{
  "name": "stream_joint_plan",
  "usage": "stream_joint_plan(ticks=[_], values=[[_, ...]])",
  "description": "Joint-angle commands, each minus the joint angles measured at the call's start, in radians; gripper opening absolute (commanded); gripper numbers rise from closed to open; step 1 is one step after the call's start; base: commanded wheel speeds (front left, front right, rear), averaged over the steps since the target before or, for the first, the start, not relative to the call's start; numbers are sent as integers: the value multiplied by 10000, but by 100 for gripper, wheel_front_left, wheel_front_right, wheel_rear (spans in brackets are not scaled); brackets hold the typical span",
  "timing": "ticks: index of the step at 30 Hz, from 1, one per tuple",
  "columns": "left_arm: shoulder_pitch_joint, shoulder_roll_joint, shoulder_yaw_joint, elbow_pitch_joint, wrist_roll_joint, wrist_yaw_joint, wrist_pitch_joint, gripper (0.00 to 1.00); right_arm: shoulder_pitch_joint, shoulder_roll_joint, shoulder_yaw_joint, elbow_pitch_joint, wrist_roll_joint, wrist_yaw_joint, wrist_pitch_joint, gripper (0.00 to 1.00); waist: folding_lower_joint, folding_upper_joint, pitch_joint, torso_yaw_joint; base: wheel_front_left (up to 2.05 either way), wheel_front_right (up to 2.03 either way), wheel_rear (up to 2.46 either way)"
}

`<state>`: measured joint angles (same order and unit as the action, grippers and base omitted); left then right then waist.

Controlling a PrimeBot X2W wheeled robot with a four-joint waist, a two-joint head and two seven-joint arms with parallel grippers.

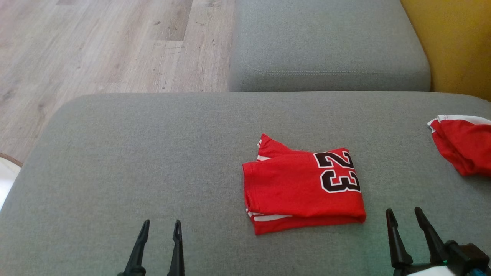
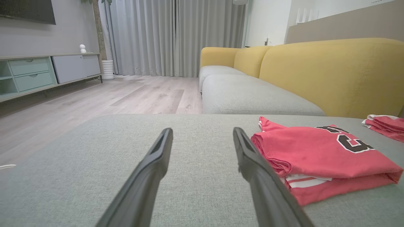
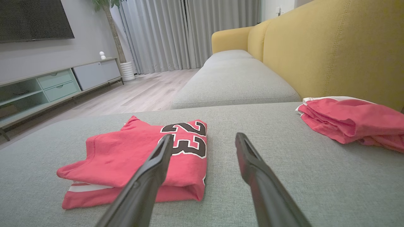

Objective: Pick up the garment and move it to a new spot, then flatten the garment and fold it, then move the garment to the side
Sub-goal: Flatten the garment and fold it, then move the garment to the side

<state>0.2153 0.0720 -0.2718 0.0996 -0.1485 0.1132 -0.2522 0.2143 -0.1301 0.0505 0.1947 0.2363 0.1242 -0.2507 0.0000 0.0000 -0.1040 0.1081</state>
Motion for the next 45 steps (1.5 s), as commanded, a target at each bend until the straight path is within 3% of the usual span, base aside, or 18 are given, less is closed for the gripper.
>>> stream_joint_plan(ticks=[1,19,36,42,45], values=[[-277,-132,398,-257,75,-27,-95,100,-292,-128,200,-331,-65,65,-110,100,0,0,1,-3,0,0,0],[-279,-208,483,-60,172,-346,-95,100,-284,-168,251,-232,-114,65,-110,100,0,0,-11,-9,0,0,0],[-643,-216,126,-522,145,-152,-95,100,-1081,-458,390,-69,-201,65,-110,100,0,0,811,86,0,0,0],[-827,-217,-23,-685,133,-10,-95,100,-1916,-626,417,1056,-54,65,-62,100,0,0,1221,98,0,0,0],[-1010,-217,-128,-742,166,28,-95,100,-2658,-771,473,1735,100,65,505,100,0,0,1561,73,0,0,0]])
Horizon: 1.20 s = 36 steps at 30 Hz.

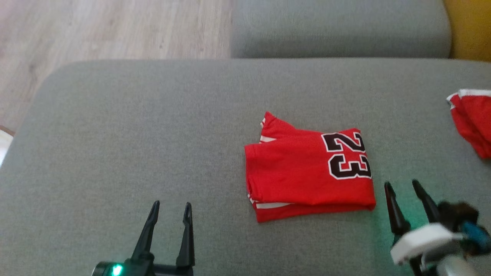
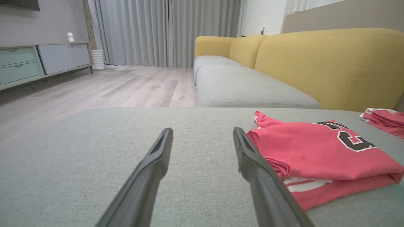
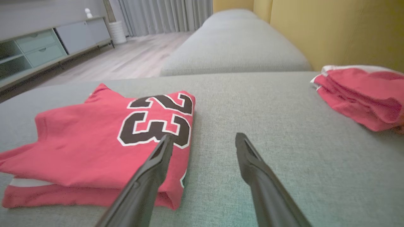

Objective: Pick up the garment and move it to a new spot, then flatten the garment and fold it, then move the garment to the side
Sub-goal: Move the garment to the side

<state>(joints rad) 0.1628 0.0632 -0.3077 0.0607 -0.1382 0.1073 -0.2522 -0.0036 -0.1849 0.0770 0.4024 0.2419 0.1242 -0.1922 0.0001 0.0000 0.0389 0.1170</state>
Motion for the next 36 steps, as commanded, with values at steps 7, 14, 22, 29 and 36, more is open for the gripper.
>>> stream_joint_plan(ticks=[7,14,22,29,36], values=[[-923,-129,-110,-401,64,197,-95,100,-2186,-576,893,831,993,65,1444,100,-1,0,754,-22,0,0,0],[-1277,-129,-378,-434,-126,280,-95,100,-2998,-642,2118,1666,2604,65,2507,24,-1,0,1120,112,0,0,0],[-1373,-129,-456,-804,-837,79,-95,100,-3807,-1361,2444,1855,3147,65,1960,0,-1,0,1550,-264,0,0,0],[-1720,-129,-282,-1576,-1312,-117,-95,100,-4957,-3170,2183,1033,3001,65,2475,0,-1,0,2244,-1218,0,0,0],[-2225,-129,-124,-1834,-1161,-283,-95,100,-5738,-4851,1611,244,2881,65,3182,0,-1,0,2843,-1759,0,0,0]])
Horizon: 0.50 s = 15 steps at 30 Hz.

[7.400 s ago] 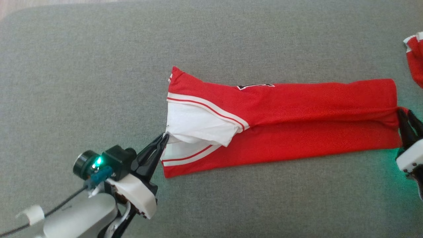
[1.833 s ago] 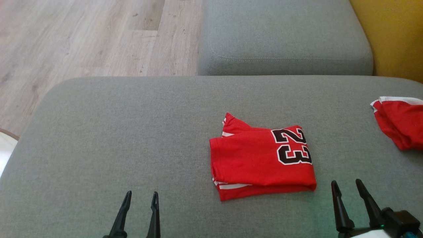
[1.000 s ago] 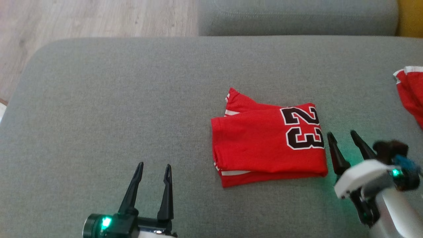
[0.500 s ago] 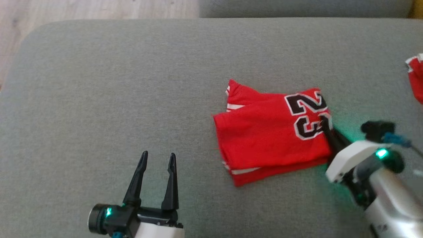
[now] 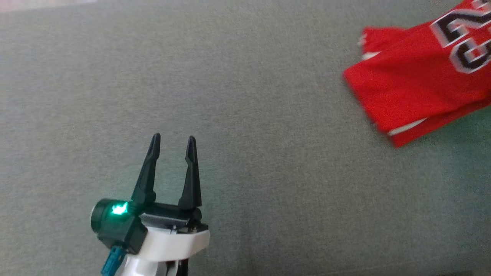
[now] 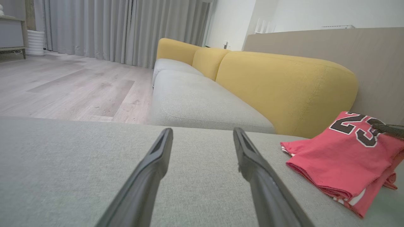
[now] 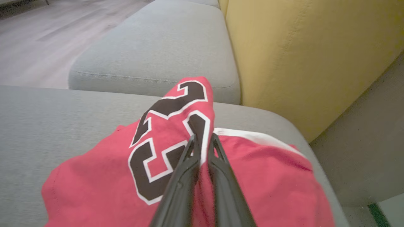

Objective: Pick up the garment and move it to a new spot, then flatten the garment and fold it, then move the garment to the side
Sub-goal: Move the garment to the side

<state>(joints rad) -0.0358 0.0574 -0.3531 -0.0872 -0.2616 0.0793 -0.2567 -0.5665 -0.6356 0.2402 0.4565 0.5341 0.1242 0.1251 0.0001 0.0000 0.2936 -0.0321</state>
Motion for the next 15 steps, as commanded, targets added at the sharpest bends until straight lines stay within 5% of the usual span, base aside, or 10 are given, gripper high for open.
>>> stream_joint_plan(ticks=[1,9,11,15], values=[[-315,-72,363,-383,131,8,-51,100,-219,-588,-150,-352,-42,65,115,0,-1,0,398,-324,0,0,0],[-828,-72,512,-423,384,-27,-51,100,-869,-1774,-1241,-381,-271,65,588,0,-1,0,1082,-612,0,0,0],[-928,-72,519,-378,396,-67,-51,100,-868,-1811,-1492,-277,-516,65,571,100,-1,0,1124,-607,0,0,0],[-1023,-72,551,-262,398,-89,-51,100,-546,-1295,-1956,-216,-941,65,203,100,-1,0,915,-529,0,0,0]])
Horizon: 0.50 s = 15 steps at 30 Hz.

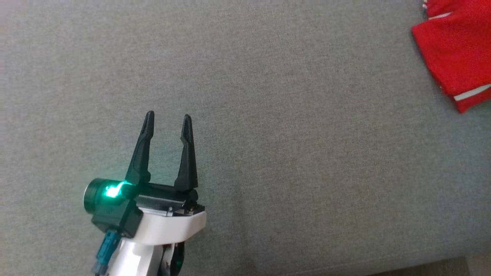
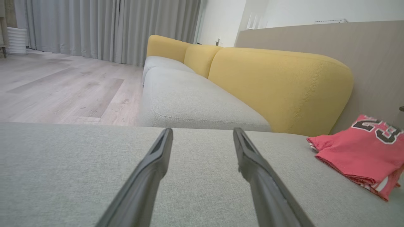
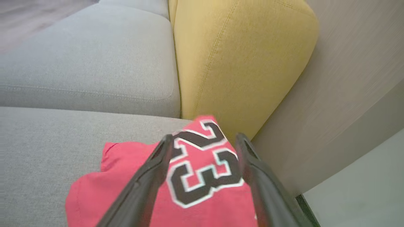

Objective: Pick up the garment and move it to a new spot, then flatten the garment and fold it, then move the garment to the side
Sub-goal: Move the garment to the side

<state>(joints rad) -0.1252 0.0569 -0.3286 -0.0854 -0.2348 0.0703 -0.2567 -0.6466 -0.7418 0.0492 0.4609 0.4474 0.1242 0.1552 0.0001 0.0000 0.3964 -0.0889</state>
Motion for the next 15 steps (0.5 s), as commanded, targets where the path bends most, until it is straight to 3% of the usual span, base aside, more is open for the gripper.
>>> stream_joint_plan(ticks=[1,8,15], values=[[-104,-66,318,-249,129,10,-51,100,414,-6,-103,-297,-159,65,-215,100,-1,0,-225,54,0,0,0],[419,-66,528,112,151,75,-51,100,2235,2142,50,-1029,-500,65,-1145,100,-1,0,-1404,211,0,0,0],[1172,-66,690,660,150,150,-51,100,4416,4132,951,-1362,-616,65,-2209,100,-1,0,-2729,777,0,0,0]])
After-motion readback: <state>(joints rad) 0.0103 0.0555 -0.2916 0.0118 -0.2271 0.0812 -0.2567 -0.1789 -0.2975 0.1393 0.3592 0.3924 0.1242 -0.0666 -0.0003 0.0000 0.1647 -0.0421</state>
